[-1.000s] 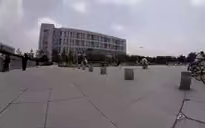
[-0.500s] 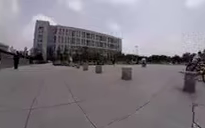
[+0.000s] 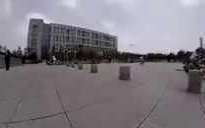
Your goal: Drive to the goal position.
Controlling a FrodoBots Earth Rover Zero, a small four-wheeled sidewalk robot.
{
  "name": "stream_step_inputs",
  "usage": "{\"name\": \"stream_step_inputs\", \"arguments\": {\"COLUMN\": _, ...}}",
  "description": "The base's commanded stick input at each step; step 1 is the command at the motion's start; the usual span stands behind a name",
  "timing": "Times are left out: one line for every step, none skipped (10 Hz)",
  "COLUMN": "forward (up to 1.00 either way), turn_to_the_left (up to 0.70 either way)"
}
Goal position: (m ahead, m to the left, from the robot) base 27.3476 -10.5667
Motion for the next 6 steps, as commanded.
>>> {"name": "stream_step_inputs", "arguments": {"forward": 0.0, "turn_to_the_left": -0.58}}
{"name": "stream_step_inputs", "arguments": {"forward": 0.0, "turn_to_the_left": -0.58}}
{"name": "stream_step_inputs", "arguments": {"forward": 0.0, "turn_to_the_left": -0.58}}
{"name": "stream_step_inputs", "arguments": {"forward": 0.0, "turn_to_the_left": -0.58}}
{"name": "stream_step_inputs", "arguments": {"forward": 0.0, "turn_to_the_left": -0.58}}
{"name": "stream_step_inputs", "arguments": {"forward": 0.0, "turn_to_the_left": -0.49}}
